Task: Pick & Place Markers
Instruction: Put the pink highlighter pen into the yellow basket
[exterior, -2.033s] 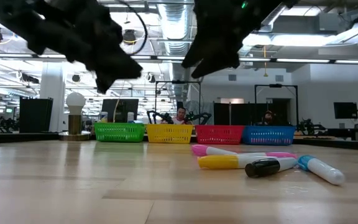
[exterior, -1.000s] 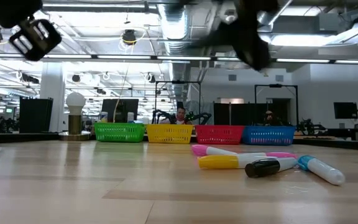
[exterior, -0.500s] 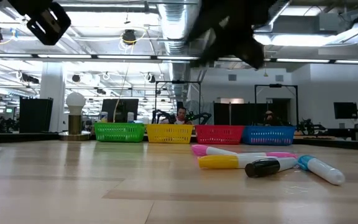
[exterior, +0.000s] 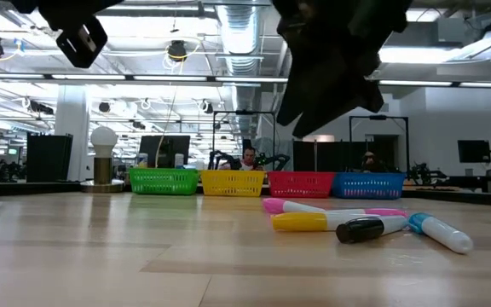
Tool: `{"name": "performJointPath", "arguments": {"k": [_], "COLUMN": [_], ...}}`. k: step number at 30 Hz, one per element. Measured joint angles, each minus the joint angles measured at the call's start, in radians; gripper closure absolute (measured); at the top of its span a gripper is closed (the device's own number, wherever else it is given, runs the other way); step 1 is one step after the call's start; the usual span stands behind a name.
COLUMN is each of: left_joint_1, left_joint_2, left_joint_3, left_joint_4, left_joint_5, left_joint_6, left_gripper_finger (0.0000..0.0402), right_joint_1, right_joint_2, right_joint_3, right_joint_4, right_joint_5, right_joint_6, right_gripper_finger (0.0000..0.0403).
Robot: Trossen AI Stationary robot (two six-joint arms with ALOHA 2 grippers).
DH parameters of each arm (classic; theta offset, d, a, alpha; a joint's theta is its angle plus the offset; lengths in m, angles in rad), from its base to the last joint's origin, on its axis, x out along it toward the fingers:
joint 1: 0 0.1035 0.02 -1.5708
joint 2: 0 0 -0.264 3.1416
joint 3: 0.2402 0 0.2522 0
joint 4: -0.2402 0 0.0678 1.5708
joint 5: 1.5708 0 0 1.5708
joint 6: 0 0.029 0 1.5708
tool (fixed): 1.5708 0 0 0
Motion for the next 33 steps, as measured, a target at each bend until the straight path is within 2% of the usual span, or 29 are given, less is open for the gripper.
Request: {"name": "performJointPath", "arguments": {"k": [7, 15, 27, 33], "left_joint_1": [0.005, 0.005, 0.005, 0.005], "left_joint_2": [0.0, 0.0, 0.0, 0.0], "left_joint_3": [0.0, 0.0, 0.0, 0.0], "left_joint_4": [0.004, 0.026, 0.022, 0.022], "left_joint_5": [0.0, 0.01, 0.015, 0.015], "left_joint_6": [-0.003, -0.045, -0.055, -0.055], "left_gripper_finger": [0.0305, 0.0305, 0.0305, 0.0305], "right_joint_1": [-0.047, -0.071, -0.088, -0.076], "right_joint_2": [0.023, 0.131, 0.23, 0.271], "right_joint_3": [-0.001, 0.0, 0.006, 0.011], "right_joint_4": [-0.014, 0.054, 0.039, 0.018], "right_joint_5": [-0.011, -0.028, -0.028, 0.008], "right_joint_6": [0.005, 0.052, 0.051, 0.176], "right_gripper_finger": [0.0225, 0.0203, 0.0223, 0.0249]}}
